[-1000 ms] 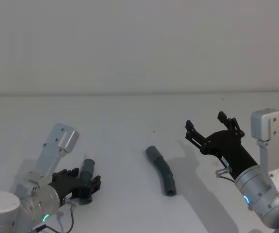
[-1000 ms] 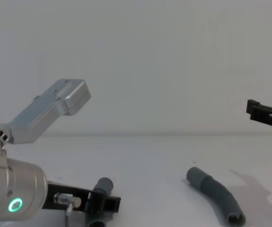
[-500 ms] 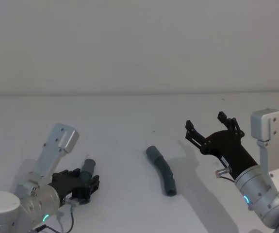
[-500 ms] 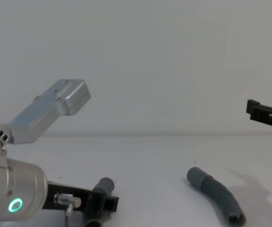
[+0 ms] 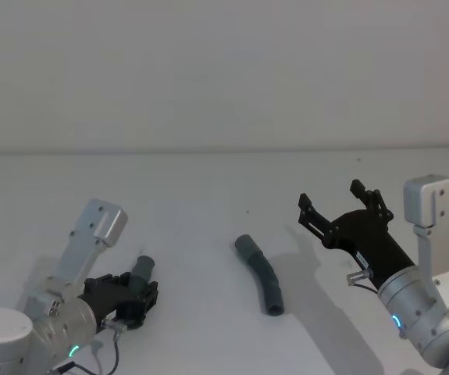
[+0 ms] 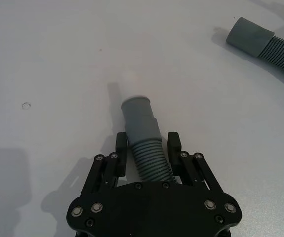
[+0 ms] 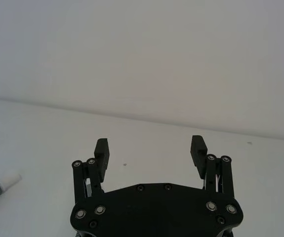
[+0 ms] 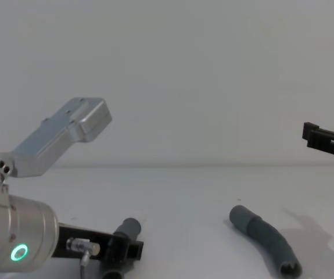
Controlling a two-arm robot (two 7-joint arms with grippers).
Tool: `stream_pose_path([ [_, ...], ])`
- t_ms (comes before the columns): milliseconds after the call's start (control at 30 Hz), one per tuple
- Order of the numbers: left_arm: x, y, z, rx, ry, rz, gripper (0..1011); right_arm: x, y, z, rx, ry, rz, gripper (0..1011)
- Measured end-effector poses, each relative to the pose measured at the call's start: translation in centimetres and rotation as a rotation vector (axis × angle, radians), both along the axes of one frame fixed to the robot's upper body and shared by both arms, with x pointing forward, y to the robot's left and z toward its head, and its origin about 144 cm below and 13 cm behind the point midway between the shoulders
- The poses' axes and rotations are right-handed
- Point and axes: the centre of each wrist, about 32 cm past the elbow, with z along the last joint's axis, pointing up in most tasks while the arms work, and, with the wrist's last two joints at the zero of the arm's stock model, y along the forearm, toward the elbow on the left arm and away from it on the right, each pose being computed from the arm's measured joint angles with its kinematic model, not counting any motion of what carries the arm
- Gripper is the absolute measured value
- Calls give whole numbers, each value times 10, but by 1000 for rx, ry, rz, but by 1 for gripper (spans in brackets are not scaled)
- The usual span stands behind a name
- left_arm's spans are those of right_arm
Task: Use both hands to pick up one end of the pipe from the table, align the ends, and insert them.
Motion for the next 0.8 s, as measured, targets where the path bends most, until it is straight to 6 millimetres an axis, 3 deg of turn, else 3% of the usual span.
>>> stream_pose_path([
  [800, 0, 0, 0, 0, 1, 0, 346, 0, 0, 0, 0, 0, 0, 1002],
])
